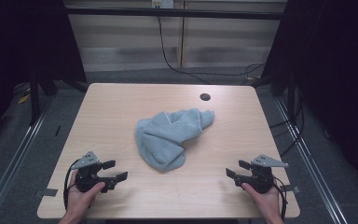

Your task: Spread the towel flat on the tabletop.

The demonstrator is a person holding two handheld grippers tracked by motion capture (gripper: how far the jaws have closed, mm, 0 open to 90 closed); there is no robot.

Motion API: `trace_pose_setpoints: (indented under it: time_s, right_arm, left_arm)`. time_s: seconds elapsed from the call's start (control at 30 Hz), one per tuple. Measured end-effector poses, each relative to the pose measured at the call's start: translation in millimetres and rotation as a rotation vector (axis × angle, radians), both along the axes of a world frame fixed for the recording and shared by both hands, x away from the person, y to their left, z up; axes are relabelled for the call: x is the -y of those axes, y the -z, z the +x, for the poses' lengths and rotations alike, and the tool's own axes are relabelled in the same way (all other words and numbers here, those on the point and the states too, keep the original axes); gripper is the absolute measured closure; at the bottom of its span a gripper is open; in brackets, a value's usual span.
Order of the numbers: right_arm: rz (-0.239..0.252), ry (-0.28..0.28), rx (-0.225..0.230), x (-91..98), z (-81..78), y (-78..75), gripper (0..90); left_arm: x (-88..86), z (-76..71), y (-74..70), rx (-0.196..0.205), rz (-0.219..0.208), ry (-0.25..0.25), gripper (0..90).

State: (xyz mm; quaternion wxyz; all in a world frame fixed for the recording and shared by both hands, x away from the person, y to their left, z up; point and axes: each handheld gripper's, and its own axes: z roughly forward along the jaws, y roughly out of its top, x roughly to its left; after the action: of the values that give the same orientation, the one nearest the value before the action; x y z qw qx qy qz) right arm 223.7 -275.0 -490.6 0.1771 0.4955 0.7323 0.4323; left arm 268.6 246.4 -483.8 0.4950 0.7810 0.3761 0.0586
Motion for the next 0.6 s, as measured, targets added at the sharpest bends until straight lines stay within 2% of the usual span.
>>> trace_pose_setpoints:
  time_s: [0.07,0.17,0.27,0.37,0.53,0.6]
  right_arm:
    - [0.008,0.014,0.018,-0.3,-1.0,-2.2,31.6]
    - [0.017,0.014,0.019,-1.1,-0.4,-3.5,32.3]
    - [0.034,-0.035,-0.006,-6.6,2.4,-2.8,33.7]
    - [0.015,-0.091,-0.02,-16.7,4.1,-3.3,35.0]
    - [0.021,-0.155,-0.013,-33.5,7.6,-11.0,38.5]
    - [0.008,-0.182,-0.003,-42.8,11.5,-14.4,38.9]
  left_arm:
    - [-0.5,1.0,0.9,-0.006,0.002,0.007,22.4]
    - [-2.3,1.0,1.8,-0.009,0.015,0.006,23.0]
    - [-2.7,0.7,1.8,-0.002,0.022,0.004,23.0]
    - [-1.7,1.8,2.5,0.004,0.033,-0.001,23.3]
    - [-0.1,0.5,1.9,0.008,0.033,0.02,23.4]
    - [0.2,0.0,0.4,0.014,0.03,0.026,23.6]
